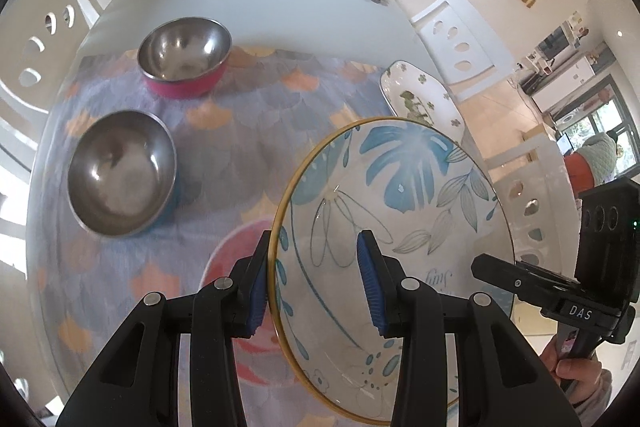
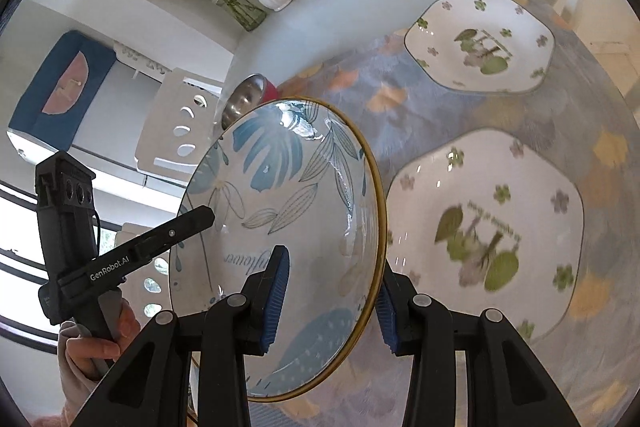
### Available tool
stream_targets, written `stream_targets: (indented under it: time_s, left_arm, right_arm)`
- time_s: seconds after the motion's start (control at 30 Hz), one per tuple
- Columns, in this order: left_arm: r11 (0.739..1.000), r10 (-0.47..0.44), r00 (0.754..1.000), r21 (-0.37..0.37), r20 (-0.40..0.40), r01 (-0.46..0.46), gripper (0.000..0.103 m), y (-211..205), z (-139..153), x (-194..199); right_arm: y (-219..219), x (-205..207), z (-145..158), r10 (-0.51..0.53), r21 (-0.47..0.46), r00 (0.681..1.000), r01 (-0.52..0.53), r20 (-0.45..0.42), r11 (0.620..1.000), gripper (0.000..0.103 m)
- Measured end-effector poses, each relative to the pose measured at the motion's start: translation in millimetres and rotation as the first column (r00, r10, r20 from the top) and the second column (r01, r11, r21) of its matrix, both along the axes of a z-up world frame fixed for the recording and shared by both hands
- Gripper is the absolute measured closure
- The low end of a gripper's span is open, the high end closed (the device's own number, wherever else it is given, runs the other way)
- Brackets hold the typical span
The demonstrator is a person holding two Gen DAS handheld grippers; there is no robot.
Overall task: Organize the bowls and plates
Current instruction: 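Lift the blue-leaf plate off the table with both grippers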
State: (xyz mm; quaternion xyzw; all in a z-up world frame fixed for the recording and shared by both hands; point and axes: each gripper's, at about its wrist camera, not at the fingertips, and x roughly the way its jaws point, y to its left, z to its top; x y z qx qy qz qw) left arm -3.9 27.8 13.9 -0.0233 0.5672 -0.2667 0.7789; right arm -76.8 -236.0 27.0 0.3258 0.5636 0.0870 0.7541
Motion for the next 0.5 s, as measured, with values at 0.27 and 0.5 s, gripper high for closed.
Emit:
stream_targets:
  time_s: [0.27, 0.5]
  left_arm:
    - [0.999, 0.041, 0.999, -0.017, 0.022, -0.041, 0.067, 22, 18, -50]
    - [0.991, 0.128, 0.991, -0.027, 0.024, -0.128, 0.067, 38, 23, -98]
  right_arm:
    - [10, -39, 16, 0.017, 0.056, 1.0, -0.018, 0.023, 0.998, 0.063]
    - [18, -70, 27, 0.111, 0.085, 0.993, -0.114, 0.031, 0.99, 0.063]
